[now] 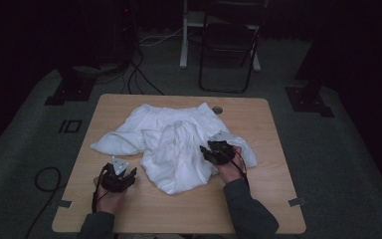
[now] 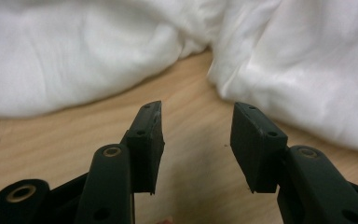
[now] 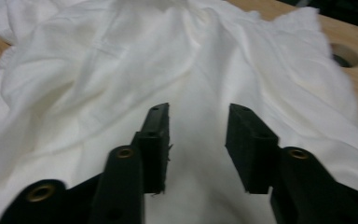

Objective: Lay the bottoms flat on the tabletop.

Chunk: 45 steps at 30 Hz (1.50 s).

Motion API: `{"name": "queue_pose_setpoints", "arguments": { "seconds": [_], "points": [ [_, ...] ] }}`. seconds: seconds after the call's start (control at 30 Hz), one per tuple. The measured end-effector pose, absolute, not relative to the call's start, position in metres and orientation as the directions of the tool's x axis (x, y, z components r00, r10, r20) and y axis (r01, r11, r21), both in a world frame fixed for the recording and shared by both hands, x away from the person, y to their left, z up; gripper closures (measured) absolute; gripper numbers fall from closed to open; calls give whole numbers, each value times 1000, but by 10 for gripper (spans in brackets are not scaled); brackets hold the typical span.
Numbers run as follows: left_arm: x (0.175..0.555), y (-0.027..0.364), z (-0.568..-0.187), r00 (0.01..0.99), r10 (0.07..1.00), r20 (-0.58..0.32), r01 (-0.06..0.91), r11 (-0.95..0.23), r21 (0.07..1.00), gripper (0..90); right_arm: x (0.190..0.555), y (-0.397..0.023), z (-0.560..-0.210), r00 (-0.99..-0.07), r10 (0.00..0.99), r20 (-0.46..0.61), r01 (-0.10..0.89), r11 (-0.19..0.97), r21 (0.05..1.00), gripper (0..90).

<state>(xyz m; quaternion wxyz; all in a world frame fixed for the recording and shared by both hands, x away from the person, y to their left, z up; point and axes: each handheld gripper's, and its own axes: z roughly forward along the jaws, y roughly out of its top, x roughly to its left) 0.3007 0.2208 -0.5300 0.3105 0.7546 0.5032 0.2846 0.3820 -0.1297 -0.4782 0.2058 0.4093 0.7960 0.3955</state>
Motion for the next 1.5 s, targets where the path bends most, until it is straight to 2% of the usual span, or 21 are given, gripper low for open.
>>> {"name": "queue_pose_setpoints", "arguments": {
  "seconds": [0.13,0.23,0.5,0.67,0.77,0.93,1.03,1.3,1.5],
  "points": [
    [298,224,-538,313,942,126,594,-297,748,525,393,-110,-482,-607,795,3,481,365,797,741],
    [298,223,-543,308,942,135,590,-301,749,524,402,-98,-483,-609,793,17,483,354,801,730],
    [294,216,-545,329,927,182,568,-348,745,532,429,-82,-485,-556,829,62,535,300,790,429],
    [294,216,-545,324,928,186,568,-348,746,532,445,-77,-490,-518,851,85,583,278,763,373],
    [294,215,-545,325,926,195,566,-355,744,532,454,-75,-499,-510,848,140,628,256,734,430],
    [294,216,-545,320,929,186,569,-345,746,524,450,-73,-504,-512,854,93,621,293,727,756],
    [294,216,-545,319,929,187,569,-345,746,523,444,-81,-500,-503,859,90,613,281,738,847],
    [295,216,-545,314,932,181,574,-338,746,520,404,-114,-482,-523,852,16,541,318,779,866],
    [295,217,-545,310,934,179,575,-334,747,519,364,-145,-483,-522,853,15,525,307,794,869]
  ]
}}
